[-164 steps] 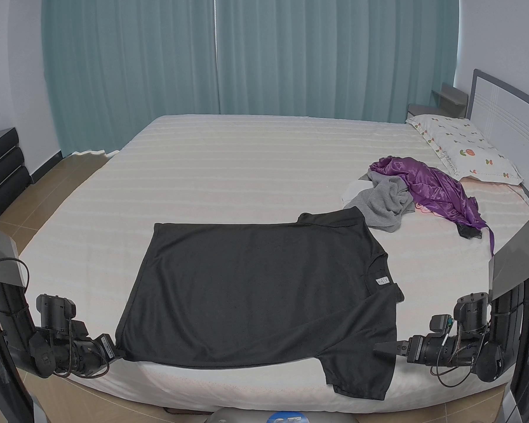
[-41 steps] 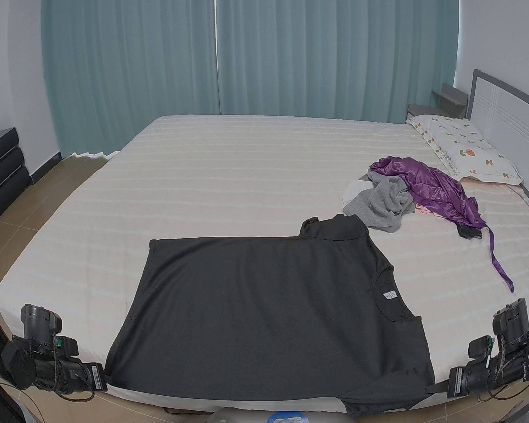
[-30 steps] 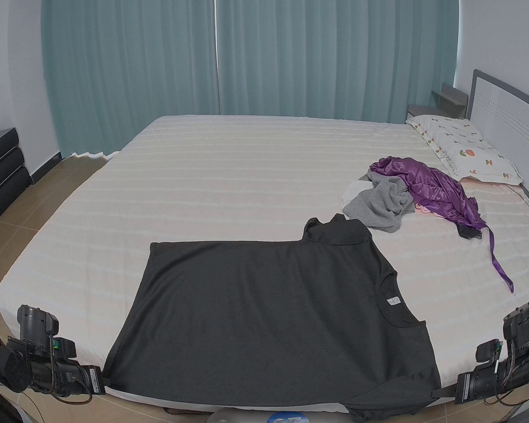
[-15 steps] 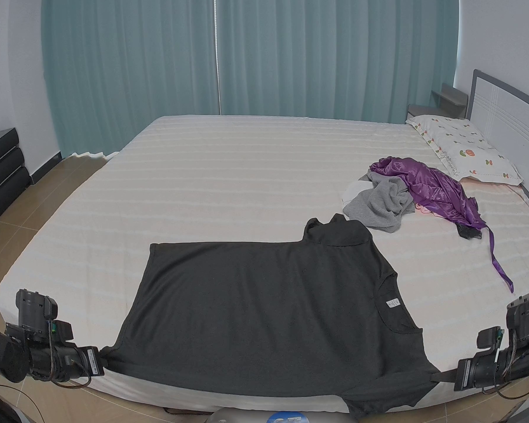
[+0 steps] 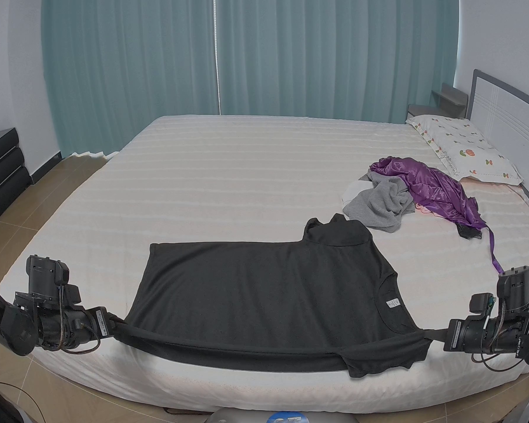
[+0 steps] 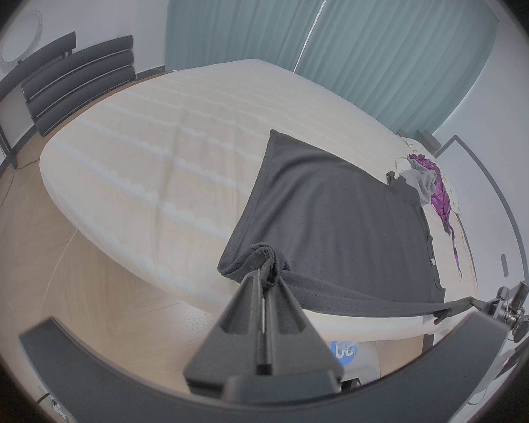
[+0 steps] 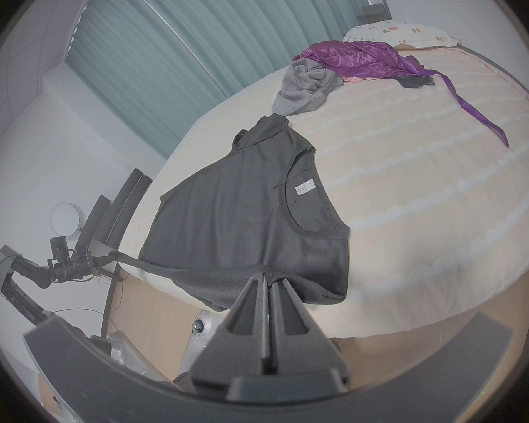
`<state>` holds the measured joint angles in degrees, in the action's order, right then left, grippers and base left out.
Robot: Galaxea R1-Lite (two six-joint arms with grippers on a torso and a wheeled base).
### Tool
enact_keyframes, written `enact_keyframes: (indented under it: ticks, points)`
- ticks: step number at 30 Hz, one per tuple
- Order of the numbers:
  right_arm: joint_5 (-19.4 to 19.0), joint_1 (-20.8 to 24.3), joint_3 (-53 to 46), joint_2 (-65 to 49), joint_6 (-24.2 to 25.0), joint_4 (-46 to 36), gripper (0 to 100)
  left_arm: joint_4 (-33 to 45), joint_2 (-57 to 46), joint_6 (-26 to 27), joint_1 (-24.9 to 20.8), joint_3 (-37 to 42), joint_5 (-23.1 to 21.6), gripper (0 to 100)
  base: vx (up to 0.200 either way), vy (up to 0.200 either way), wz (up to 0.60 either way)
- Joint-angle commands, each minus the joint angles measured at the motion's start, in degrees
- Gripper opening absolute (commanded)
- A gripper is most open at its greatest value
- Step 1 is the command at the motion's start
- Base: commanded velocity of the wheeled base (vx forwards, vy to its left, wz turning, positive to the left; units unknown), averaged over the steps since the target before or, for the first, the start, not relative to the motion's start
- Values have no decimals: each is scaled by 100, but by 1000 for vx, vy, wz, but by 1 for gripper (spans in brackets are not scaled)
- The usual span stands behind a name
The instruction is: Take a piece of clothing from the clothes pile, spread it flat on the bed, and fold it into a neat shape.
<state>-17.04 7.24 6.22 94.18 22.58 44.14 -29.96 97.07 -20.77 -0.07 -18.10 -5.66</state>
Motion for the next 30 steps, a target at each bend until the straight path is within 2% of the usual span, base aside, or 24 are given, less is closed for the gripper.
enact_keyframes:
  ticks: [1, 24, 30]
  points:
    - [-10, -21, 108, 258, 1, 24, 0, -1, 154, -6, -28, -150, 12, 0, 0, 0, 0]
    - [-10, 41, 143, 39, 335, 42, 0, -1, -31, -15, -54, 26, 56, 0, 0, 0, 0]
    - [-80, 14, 389, 311, 590, 95, 0, -1, 470, -366, -54, -334, 47, 0, 0, 0, 0]
